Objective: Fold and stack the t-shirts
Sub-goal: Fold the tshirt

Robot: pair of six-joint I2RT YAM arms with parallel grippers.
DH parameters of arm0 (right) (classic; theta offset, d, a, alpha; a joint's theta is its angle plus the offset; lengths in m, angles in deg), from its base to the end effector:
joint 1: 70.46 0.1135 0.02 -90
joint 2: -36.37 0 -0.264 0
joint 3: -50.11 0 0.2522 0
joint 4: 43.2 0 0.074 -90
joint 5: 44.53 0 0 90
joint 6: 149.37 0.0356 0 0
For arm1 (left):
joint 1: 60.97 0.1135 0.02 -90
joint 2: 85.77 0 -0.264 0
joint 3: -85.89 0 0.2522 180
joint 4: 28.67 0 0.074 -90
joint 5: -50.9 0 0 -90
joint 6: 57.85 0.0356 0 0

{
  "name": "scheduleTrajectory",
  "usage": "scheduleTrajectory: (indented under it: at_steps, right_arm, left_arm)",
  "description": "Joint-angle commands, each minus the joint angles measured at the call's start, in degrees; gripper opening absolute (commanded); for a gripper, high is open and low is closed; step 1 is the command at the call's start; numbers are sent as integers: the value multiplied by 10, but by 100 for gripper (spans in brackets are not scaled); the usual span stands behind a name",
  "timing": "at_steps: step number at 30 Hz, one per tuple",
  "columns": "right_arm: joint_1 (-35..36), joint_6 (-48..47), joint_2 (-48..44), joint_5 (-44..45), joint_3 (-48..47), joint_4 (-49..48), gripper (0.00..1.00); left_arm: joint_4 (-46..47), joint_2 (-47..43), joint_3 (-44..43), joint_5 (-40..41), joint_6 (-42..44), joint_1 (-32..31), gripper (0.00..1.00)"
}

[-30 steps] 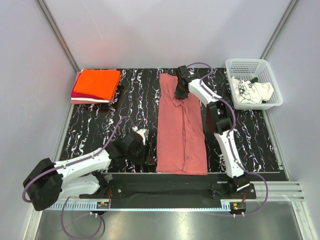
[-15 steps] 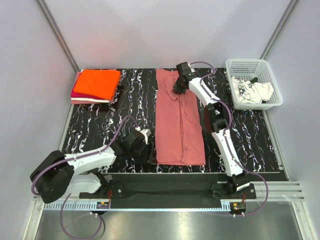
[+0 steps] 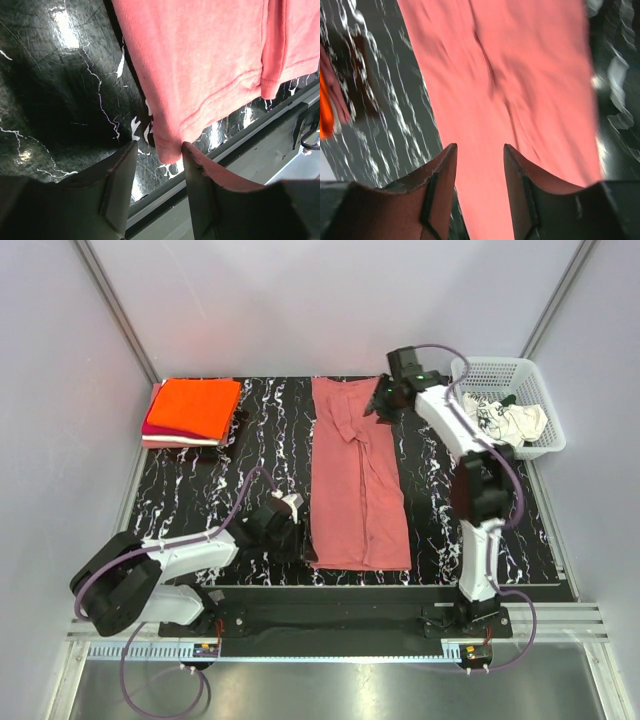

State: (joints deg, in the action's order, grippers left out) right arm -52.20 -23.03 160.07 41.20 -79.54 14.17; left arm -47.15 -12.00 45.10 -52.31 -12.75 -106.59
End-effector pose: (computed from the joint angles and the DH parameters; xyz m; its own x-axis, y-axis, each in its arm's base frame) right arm 0.4603 0.1547 0.2737 -0.8093 0.3552 -0.4678 0.1527 0.8963 0.4164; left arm 0.1519 -0.1668 0.1447 -0.9489 -0.0128 -0.3152 0.1772 0.8048 -0.5664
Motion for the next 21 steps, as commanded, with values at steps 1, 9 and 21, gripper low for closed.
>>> scheduleTrajectory:
  at_steps: [1, 9, 21]
  right_arm:
    - [0, -46, -157, -20, 154, 8, 50]
    - [-2, -44, -457, -45, 594, -8, 50]
    - [5, 63, -636, -131, 856, -91, 45]
  left_arm:
    - [14, 9, -7, 16, 10, 3, 42]
    - [-8, -6, -7, -4, 20, 3, 0]
    - [-49, -64, 10, 21, 18, 3, 0]
